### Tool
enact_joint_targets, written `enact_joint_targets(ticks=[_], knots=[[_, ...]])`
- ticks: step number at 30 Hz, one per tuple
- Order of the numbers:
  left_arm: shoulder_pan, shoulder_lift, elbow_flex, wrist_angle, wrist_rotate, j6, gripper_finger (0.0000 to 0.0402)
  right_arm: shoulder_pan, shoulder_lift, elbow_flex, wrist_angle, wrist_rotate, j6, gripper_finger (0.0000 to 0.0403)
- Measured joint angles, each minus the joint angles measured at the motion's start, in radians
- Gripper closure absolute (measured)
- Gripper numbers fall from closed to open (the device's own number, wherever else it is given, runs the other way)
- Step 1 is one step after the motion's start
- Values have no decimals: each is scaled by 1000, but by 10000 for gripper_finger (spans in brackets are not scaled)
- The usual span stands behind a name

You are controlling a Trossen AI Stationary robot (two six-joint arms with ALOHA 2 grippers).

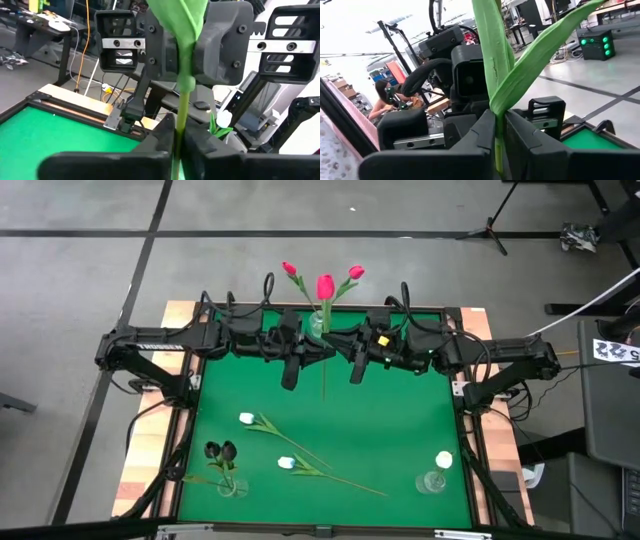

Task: Sort flowers into vase by color
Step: Put the pink flower into the top transparent vase

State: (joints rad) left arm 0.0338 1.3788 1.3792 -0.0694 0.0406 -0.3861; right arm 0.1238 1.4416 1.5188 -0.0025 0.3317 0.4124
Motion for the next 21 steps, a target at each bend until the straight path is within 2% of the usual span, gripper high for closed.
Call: enact_joint_targets(ticks=[6, 9, 17, 21], knots=[[0, 0, 0, -3, -17, 4, 396, 0, 0, 0, 0, 0, -34, 374], [3, 0, 0, -14, -23, 18, 397, -1, 0, 0, -7, 0, -83, 362], [39, -2, 0, -51, -72, 69, 399, -1, -24, 0, -15, -7, -107, 244], [70, -1, 0, -59, -138, 100, 399, 1, -78, 0, -9, -23, -130, 198]])
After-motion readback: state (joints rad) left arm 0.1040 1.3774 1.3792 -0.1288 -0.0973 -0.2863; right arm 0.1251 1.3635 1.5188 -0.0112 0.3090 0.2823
